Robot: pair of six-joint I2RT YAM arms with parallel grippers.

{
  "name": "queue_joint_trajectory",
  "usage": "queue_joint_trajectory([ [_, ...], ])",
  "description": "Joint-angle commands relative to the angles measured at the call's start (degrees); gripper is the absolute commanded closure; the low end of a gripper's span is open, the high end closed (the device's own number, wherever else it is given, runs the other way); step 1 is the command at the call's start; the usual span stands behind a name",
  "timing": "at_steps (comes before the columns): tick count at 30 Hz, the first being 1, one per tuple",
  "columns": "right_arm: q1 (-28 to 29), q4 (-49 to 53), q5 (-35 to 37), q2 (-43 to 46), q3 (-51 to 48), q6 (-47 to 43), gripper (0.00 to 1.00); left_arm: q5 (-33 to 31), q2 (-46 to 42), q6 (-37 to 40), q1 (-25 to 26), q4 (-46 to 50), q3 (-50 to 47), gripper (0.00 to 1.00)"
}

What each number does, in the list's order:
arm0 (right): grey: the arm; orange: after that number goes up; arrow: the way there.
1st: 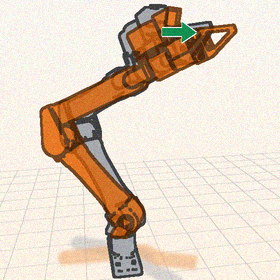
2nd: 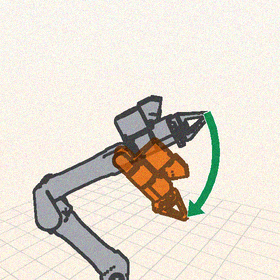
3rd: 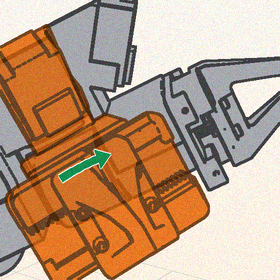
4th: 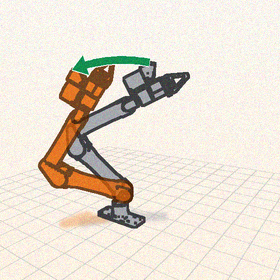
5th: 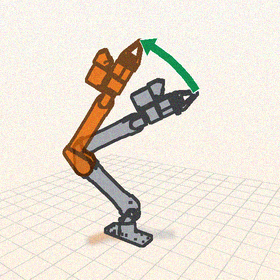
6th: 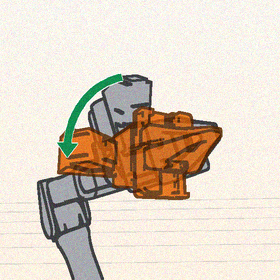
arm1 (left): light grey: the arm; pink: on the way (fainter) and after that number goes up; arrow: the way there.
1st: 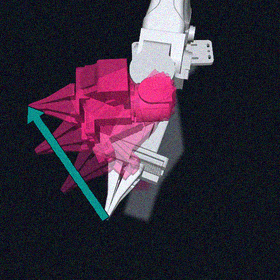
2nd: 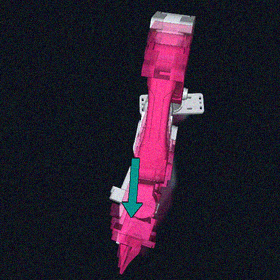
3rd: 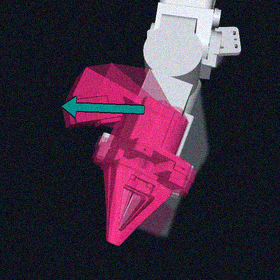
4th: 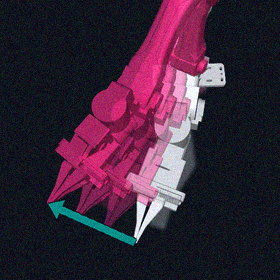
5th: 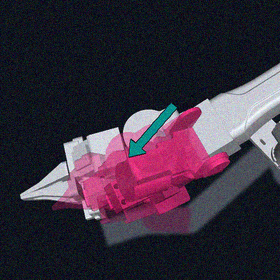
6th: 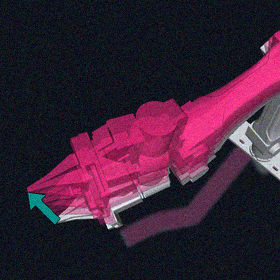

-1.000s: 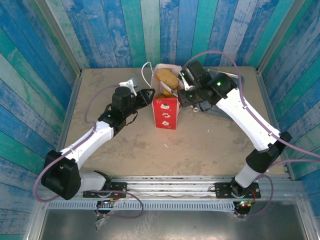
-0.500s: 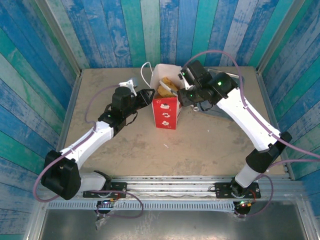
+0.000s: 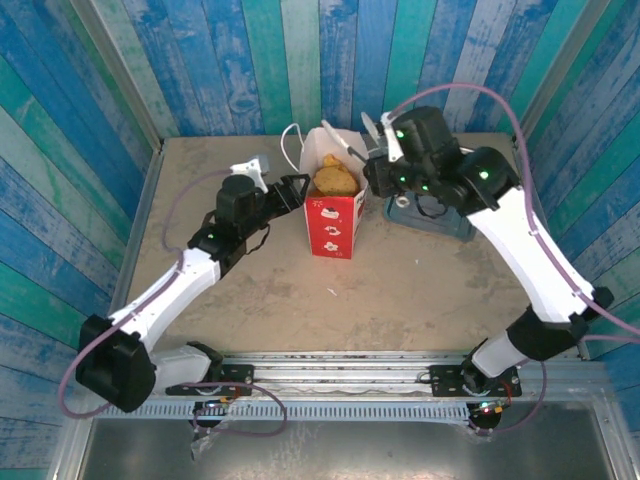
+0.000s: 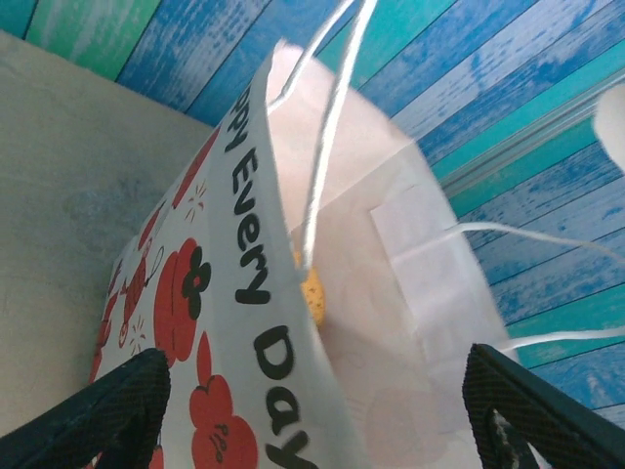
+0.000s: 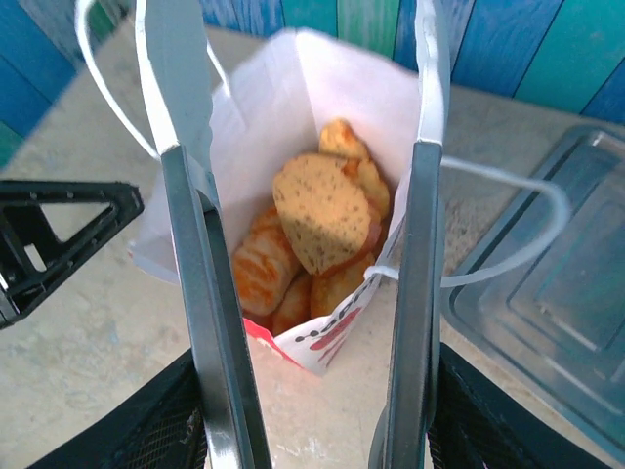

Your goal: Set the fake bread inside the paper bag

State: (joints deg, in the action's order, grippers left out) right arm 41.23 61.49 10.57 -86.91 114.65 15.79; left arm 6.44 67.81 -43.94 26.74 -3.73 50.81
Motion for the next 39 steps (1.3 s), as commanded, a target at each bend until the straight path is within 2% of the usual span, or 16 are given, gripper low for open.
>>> queue_joint_trajectory([
  [1,0.2,-4.2,3.9,6.2,-1.3,-0.3,0.43,-3.7,-6.4,2.5,0.2,2.1,-0.8,0.14],
  [9,-0.7,-6.2,14.7,17.8,-10.6,0.9,0.44,-12.2,-14.5,6.6,0.2,7.3,-2.9,0.01],
  [15,-3.2,-6.4,17.5,24.1,-19.7,4.4,0.44,-19.0,-21.0,8.5,0.2,10.1,-4.8,0.06],
  [22,-6.4,-6.8,21.2,30.7,-32.0,8.1,0.45,-27.2,-29.7,8.7,0.2,11.7,-9.6,0.06],
  [26,-12.2,-9.6,20.0,33.0,-39.3,8.8,0.46,-31.0,-33.5,8.7,0.2,12.4,-11.7,0.06],
  [29,-16.4,-12.4,15.5,32.4,-44.1,8.5,0.46,-32.5,-34.9,9.1,0.2,12.6,-12.6,0.06],
  [35,-22.2,-21.0,8.3,25.9,-53.6,9.0,0.46,-34.0,-35.0,9.9,0.2,12.9,-13.6,0.06],
  [39,-23.6,-28.4,7.1,19.4,-57.0,9.8,0.46,-34.8,-34.4,10.8,0.2,12.4,-13.9,0.06],
])
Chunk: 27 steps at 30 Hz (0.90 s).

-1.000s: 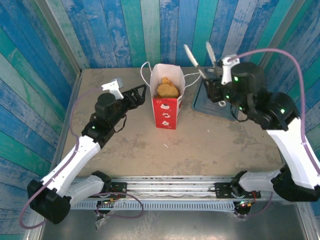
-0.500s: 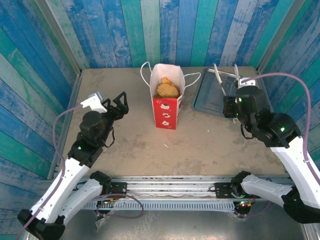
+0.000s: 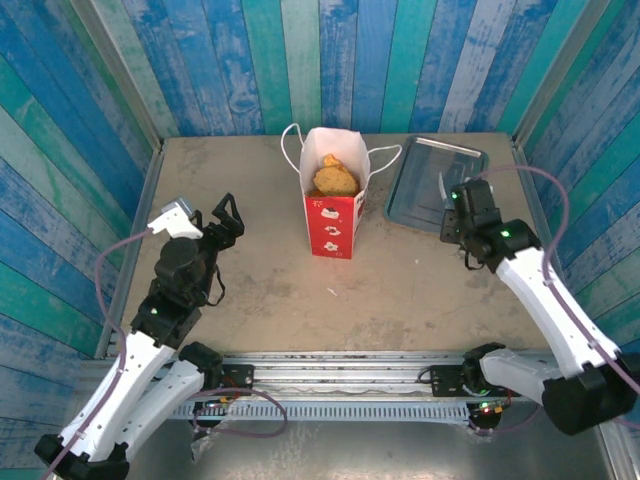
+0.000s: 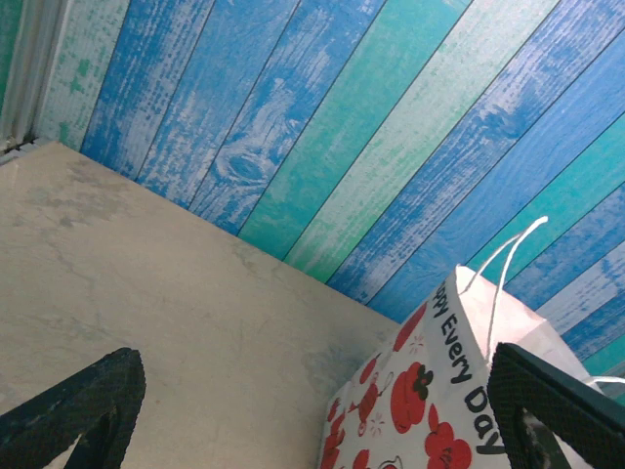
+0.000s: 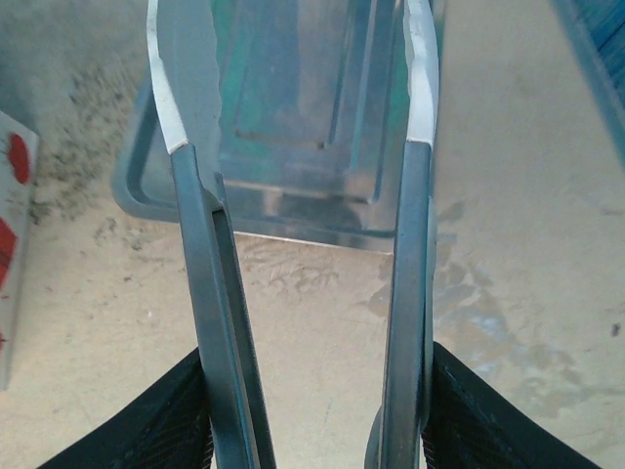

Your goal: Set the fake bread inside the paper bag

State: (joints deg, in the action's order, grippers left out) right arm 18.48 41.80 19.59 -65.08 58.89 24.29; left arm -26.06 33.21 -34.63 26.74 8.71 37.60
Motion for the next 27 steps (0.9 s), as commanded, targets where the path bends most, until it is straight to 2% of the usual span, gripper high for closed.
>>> queue_joint_trajectory([
  [1,-1.0,-10.5,-1.9,-4.0,-1.7,1.3,0.46,-2.4,0.4,1.7,0.3,-0.3,-0.8,0.06],
  [5,-2.2,-15.6,-3.0,-11.2,-1.4,1.1,0.46,-2.5,1.5,2.5,0.3,-0.9,-0.8,0.06],
  [12,-5.4,-18.4,-6.6,-23.0,2.2,1.2,0.45,-2.6,2.9,3.3,0.3,-1.1,-0.8,0.06],
  [21,-6.3,-18.6,-7.5,-30.0,1.8,0.7,0.44,-2.9,3.6,3.6,0.2,-1.5,-0.8,0.06],
  [27,-6.3,-18.2,-7.6,-31.4,-0.5,1.2,0.41,-2.3,4.0,3.5,0.2,-1.7,-0.5,0.06],
])
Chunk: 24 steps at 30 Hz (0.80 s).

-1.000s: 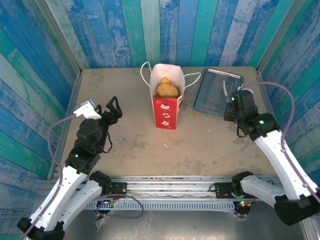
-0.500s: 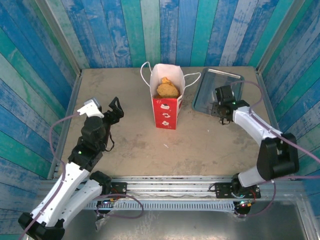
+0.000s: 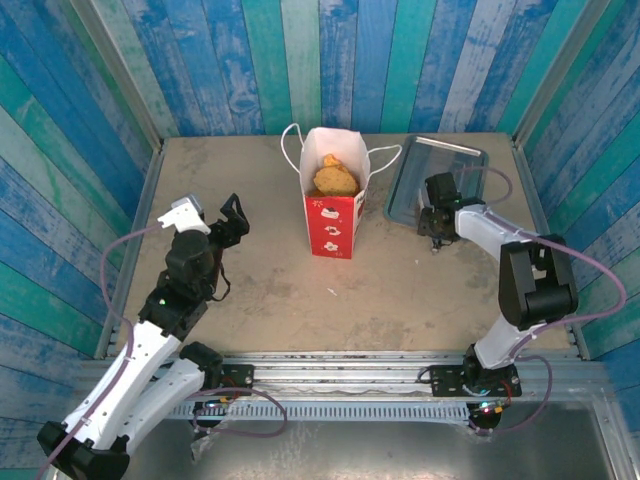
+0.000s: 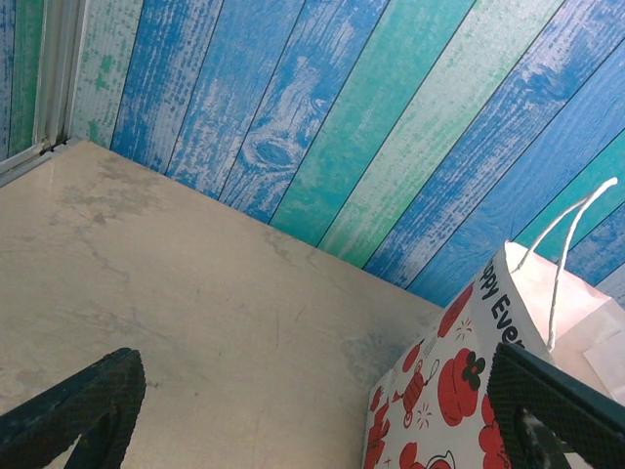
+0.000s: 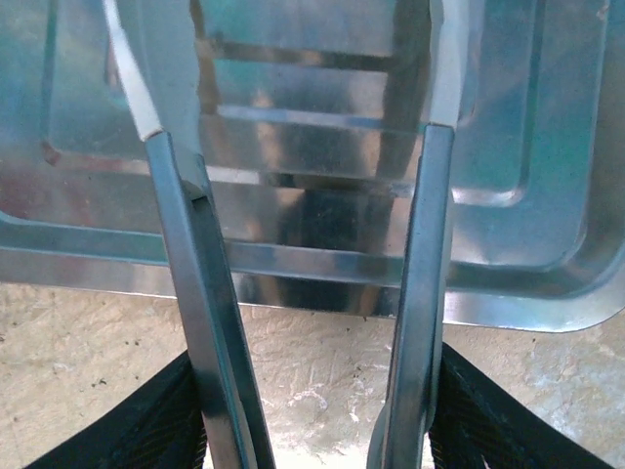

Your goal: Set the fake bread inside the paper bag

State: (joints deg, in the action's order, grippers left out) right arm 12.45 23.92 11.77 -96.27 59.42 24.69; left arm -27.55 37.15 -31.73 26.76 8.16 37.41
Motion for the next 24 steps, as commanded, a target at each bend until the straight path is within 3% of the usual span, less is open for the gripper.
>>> queue_joint_trajectory([
  [1,-0.3,-0.3,0.2,-0.2,-1.4,0.8,0.41,-0.8,0.1,0.6,0.2,-1.2,-0.4,0.06],
  [14,-0.3,0.7,0.4,0.6,-4.5,1.3,0.27,-0.7,-1.0,0.2,0.2,-0.7,-0.3,0.06],
  [24,-0.3,3.5,3.1,6.2,-4.8,0.4,0.09,-1.4,-2.9,-0.9,0.3,-0.1,-1.2,0.06],
])
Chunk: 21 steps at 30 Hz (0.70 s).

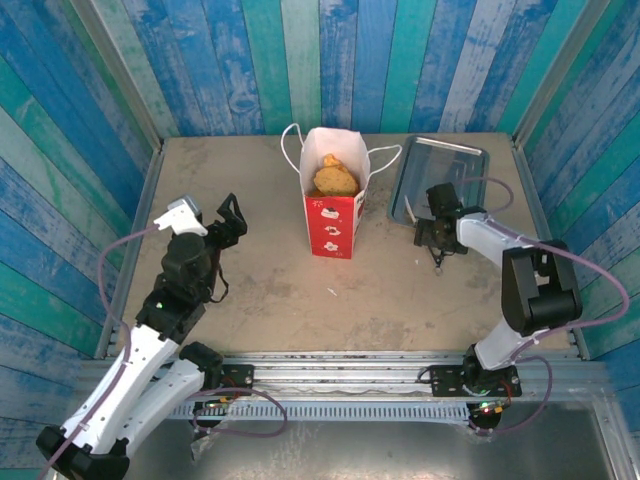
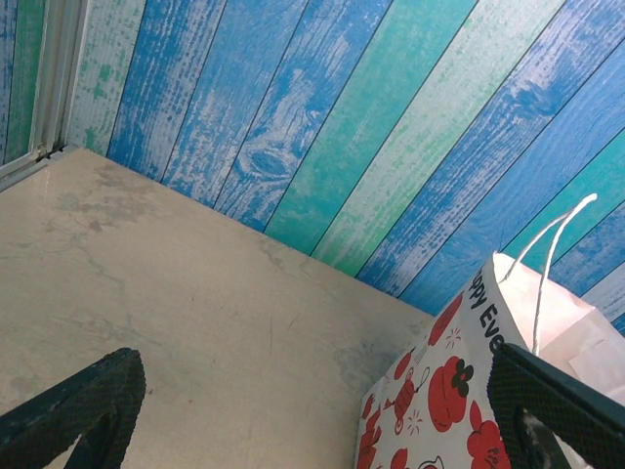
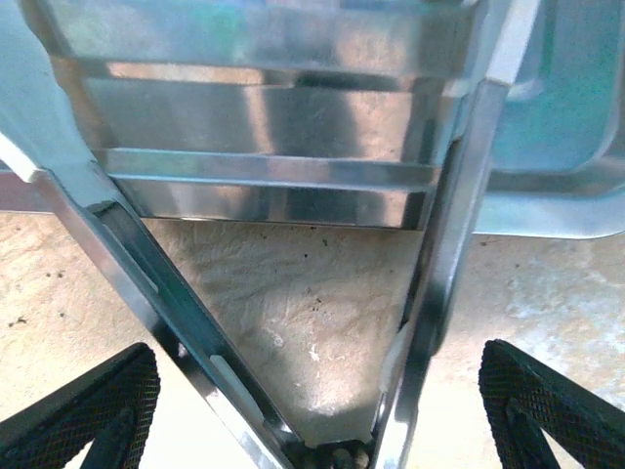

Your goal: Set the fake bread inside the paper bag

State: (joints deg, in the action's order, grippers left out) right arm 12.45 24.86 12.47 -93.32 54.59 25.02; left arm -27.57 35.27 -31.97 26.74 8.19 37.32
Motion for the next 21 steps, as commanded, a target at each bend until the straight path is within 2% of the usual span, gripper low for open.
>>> queue_joint_trajectory([
  [1,-0.3,3.1,3.0,4.3,0.1,0.0,0.08,-1.6,-1.2,-0.8,0.2,-0.5,-1.5,0.06],
  [5,-0.4,2.9,5.9,10.9,-1.1,-0.8,0.0,-3.5,-0.7,-0.5,0.2,-2.4,-2.8,0.06],
  [13,-2.4,0.7,10.8,25.4,-4.9,-5.8,0.0,-11.3,4.8,2.5,0.2,-10.2,-7.3,0.06],
  [18,-3.8,-9.3,16.1,36.2,-14.4,-10.3,0.0,-18.8,10.1,7.9,-0.7,-17.1,-9.5,0.06],
  [21,-4.4,-20.5,16.5,42.0,-22.9,-15.6,0.0,-18.7,12.6,9.4,-3.7,-21.5,-11.5,0.06],
])
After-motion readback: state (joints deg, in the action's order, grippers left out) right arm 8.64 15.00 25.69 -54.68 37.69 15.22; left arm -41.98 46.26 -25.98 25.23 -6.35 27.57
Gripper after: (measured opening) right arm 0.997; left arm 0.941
